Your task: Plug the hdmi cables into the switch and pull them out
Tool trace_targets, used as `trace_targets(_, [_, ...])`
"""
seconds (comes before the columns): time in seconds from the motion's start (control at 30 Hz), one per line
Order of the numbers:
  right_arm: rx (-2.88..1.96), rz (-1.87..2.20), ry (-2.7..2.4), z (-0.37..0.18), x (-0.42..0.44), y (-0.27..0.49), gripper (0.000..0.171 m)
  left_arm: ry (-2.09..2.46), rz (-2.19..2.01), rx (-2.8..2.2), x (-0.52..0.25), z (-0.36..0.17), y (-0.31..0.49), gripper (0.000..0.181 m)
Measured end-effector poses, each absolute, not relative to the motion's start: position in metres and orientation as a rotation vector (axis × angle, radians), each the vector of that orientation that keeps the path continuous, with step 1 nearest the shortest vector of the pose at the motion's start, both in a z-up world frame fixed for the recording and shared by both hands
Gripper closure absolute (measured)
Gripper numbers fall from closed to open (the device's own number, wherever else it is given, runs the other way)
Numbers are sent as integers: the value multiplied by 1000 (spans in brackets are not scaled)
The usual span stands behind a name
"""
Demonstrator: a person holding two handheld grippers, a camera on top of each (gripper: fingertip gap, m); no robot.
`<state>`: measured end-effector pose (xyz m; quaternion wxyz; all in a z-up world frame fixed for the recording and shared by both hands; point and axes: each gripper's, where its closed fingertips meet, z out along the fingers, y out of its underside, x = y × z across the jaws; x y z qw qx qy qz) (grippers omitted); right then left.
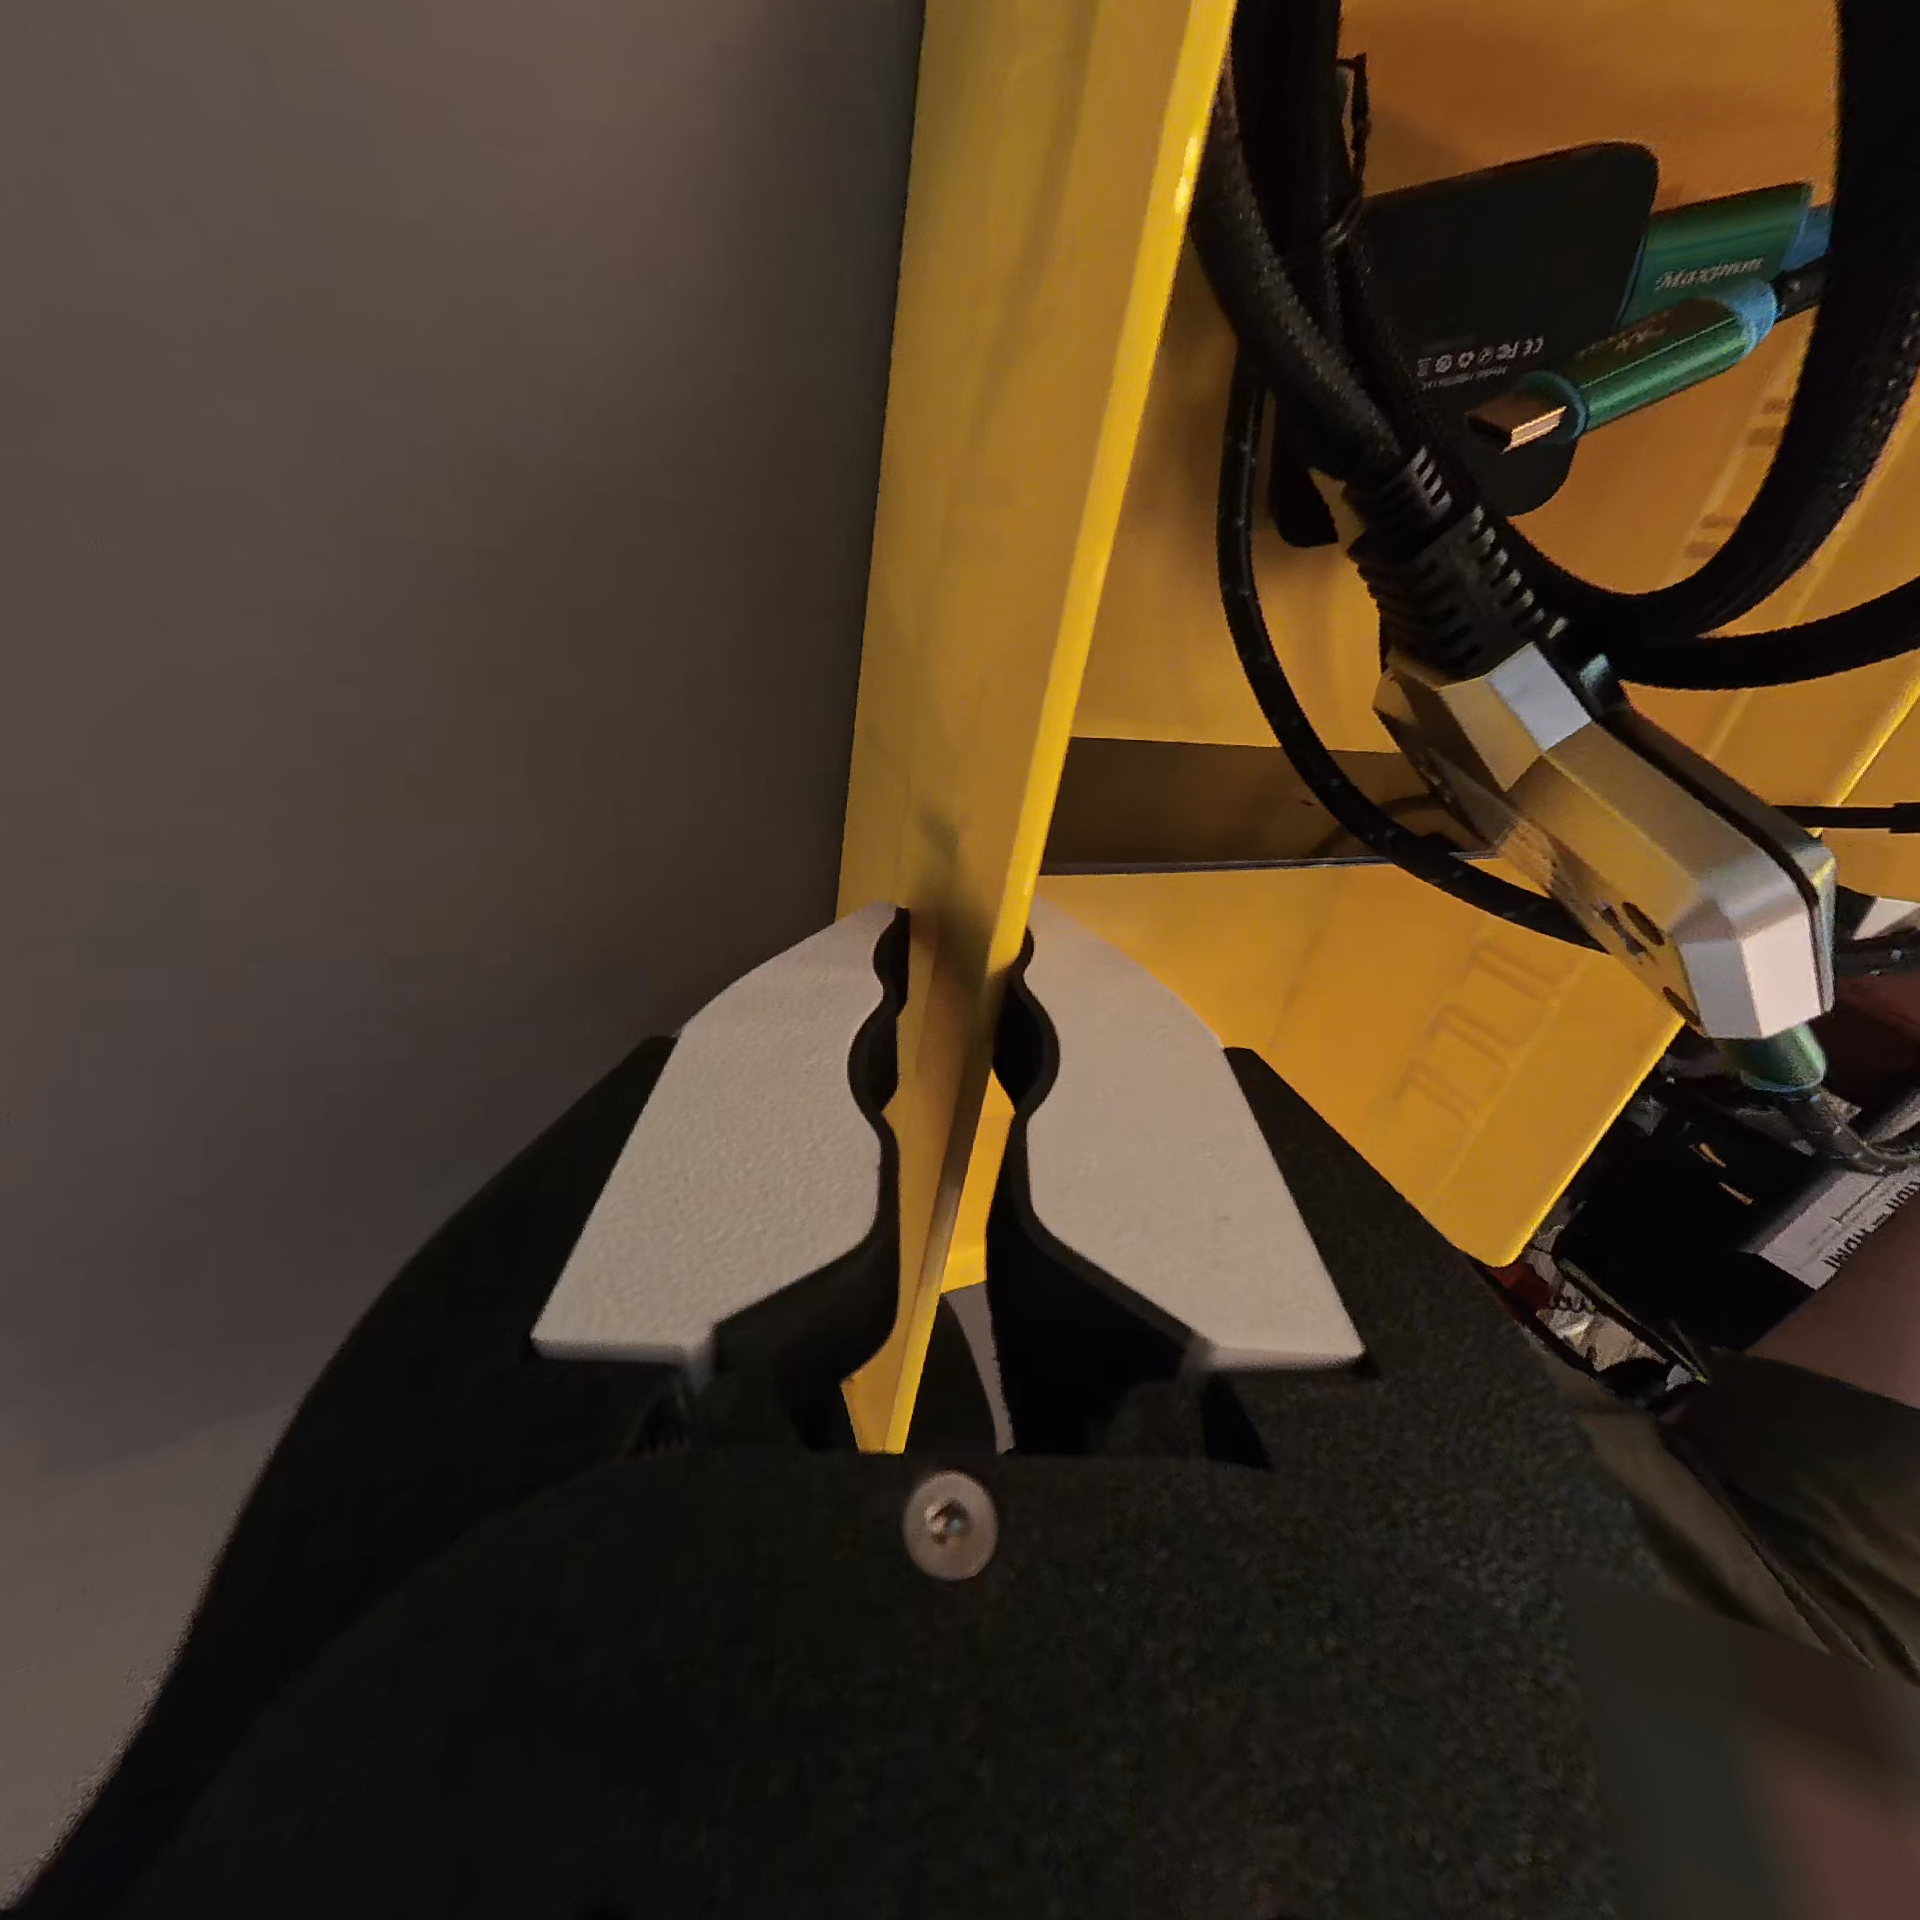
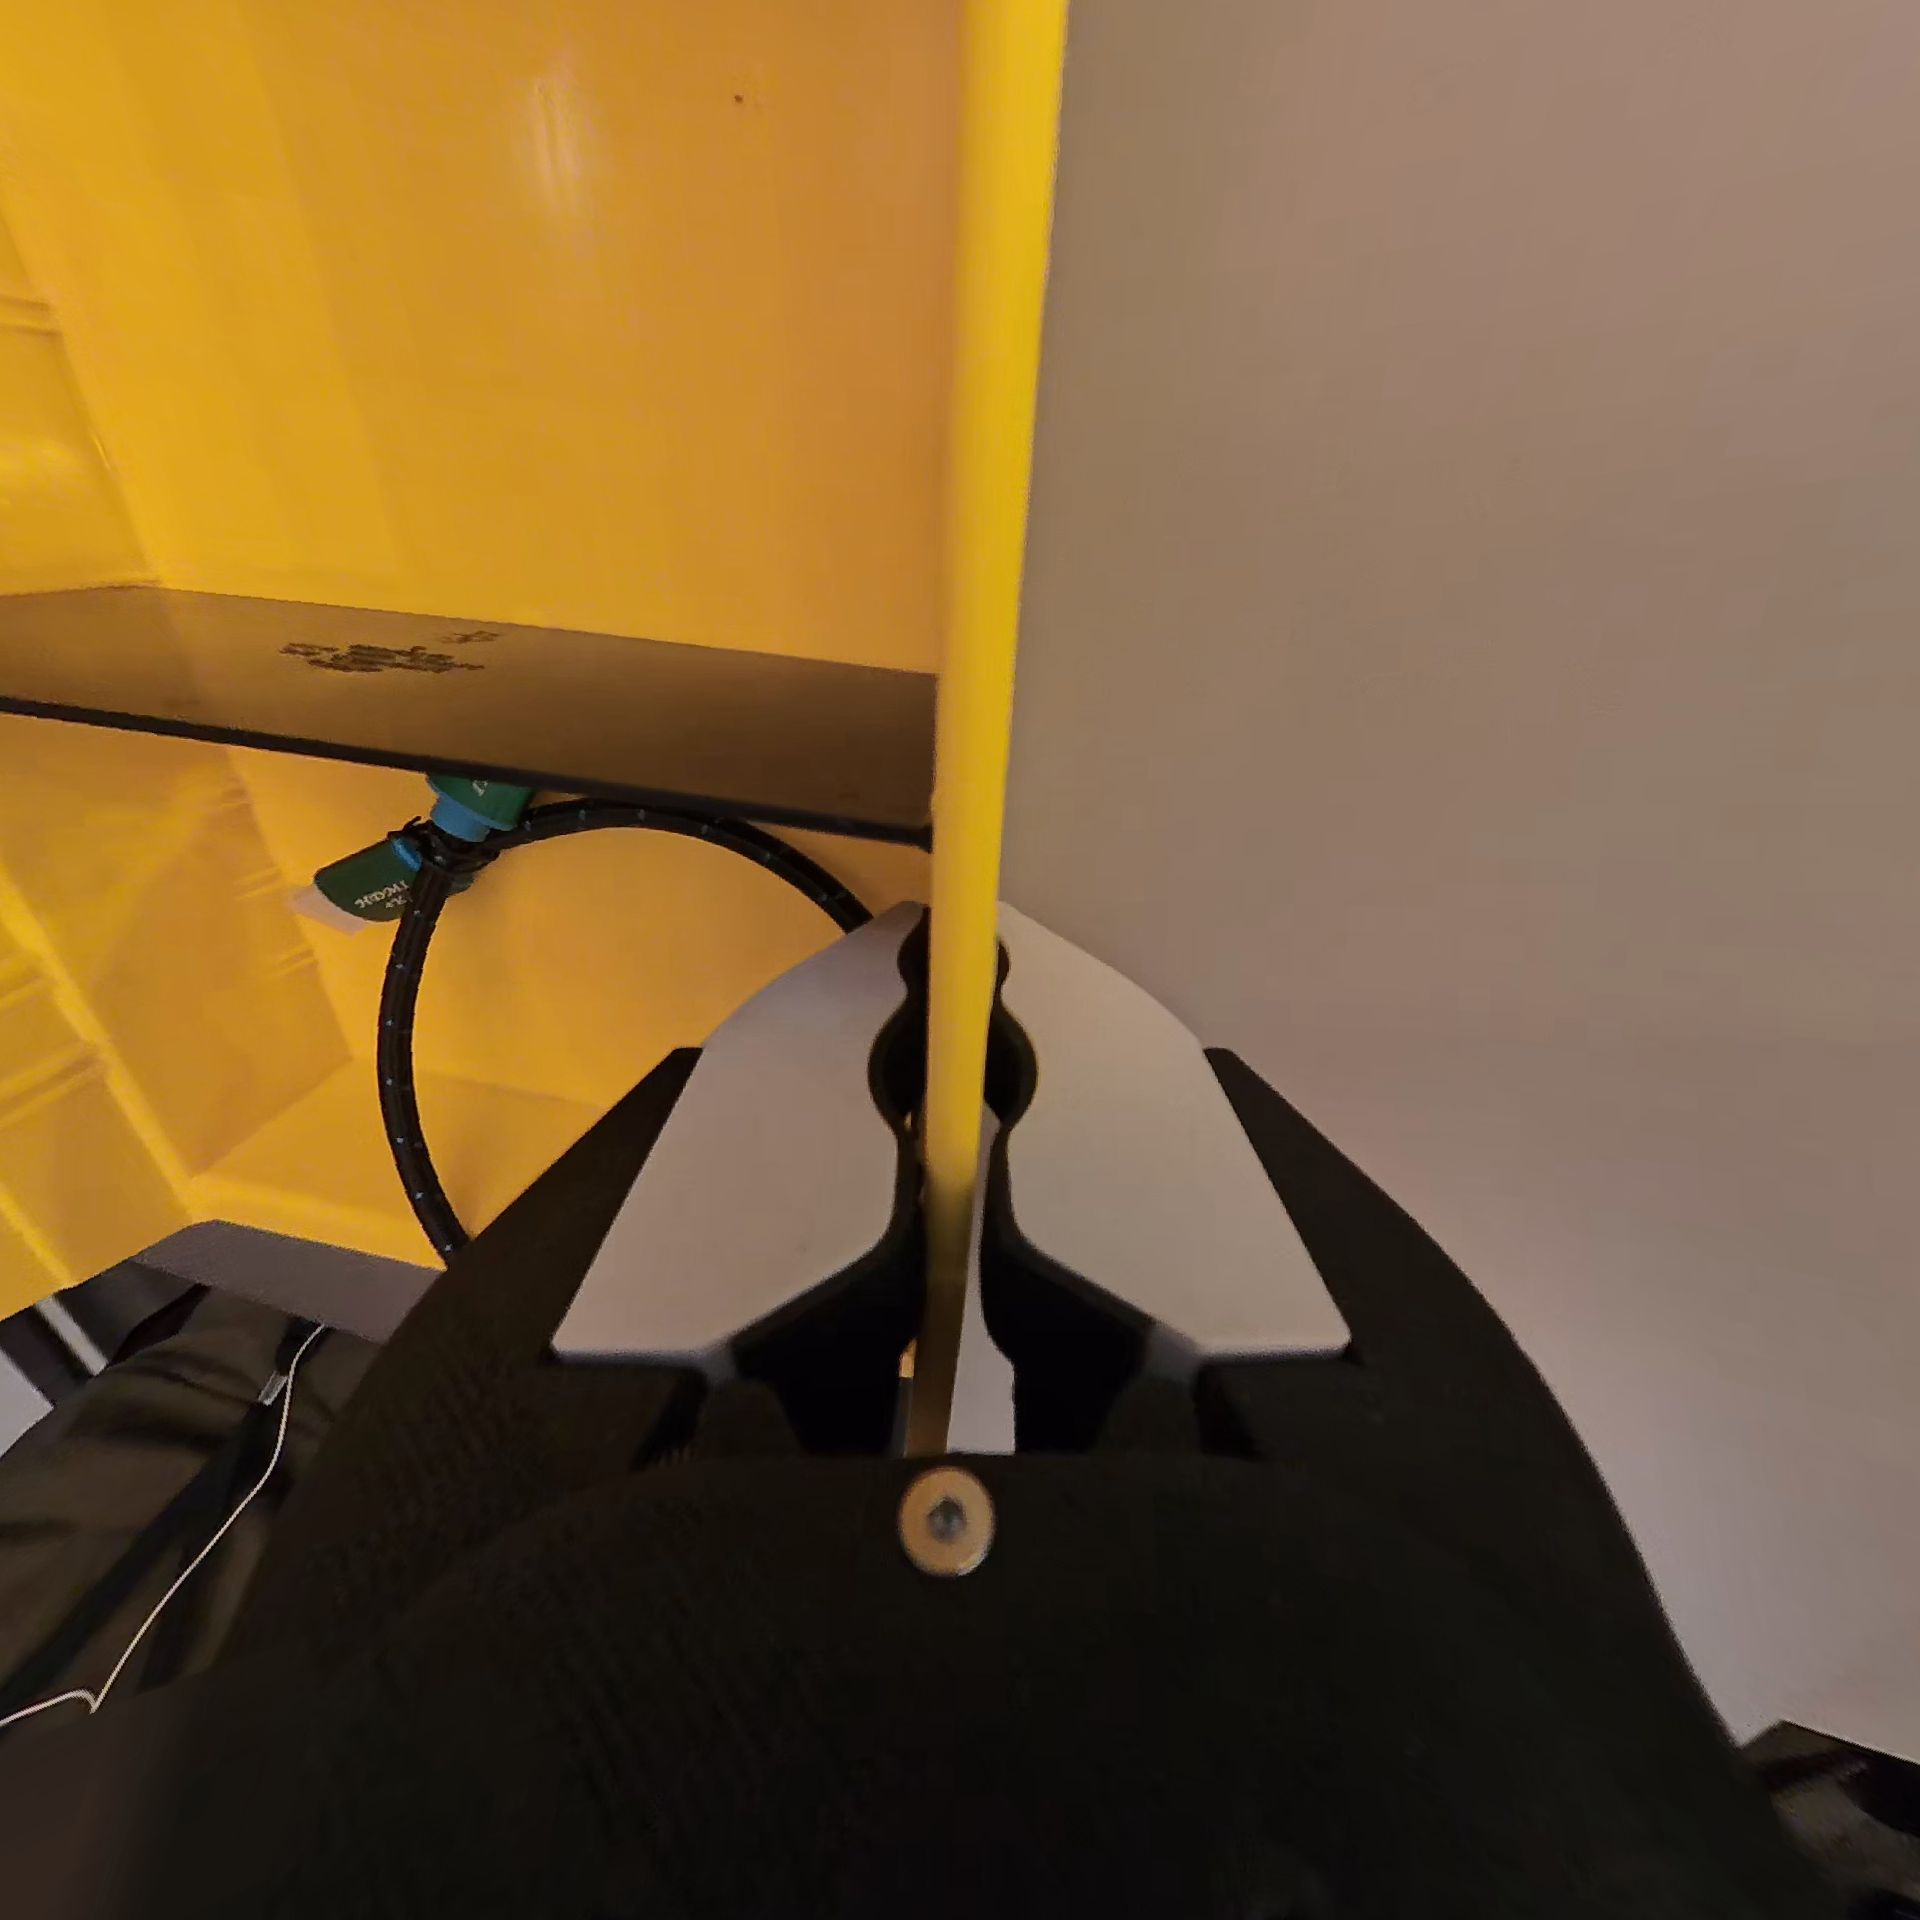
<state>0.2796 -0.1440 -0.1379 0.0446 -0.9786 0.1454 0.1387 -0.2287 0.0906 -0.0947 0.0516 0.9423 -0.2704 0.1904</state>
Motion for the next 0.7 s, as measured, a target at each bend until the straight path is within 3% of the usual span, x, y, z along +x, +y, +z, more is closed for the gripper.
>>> trace_targets(0.7, [-3010,381,383,-136,259,-146,158,-415,778,3047,-338,-92,125,163])
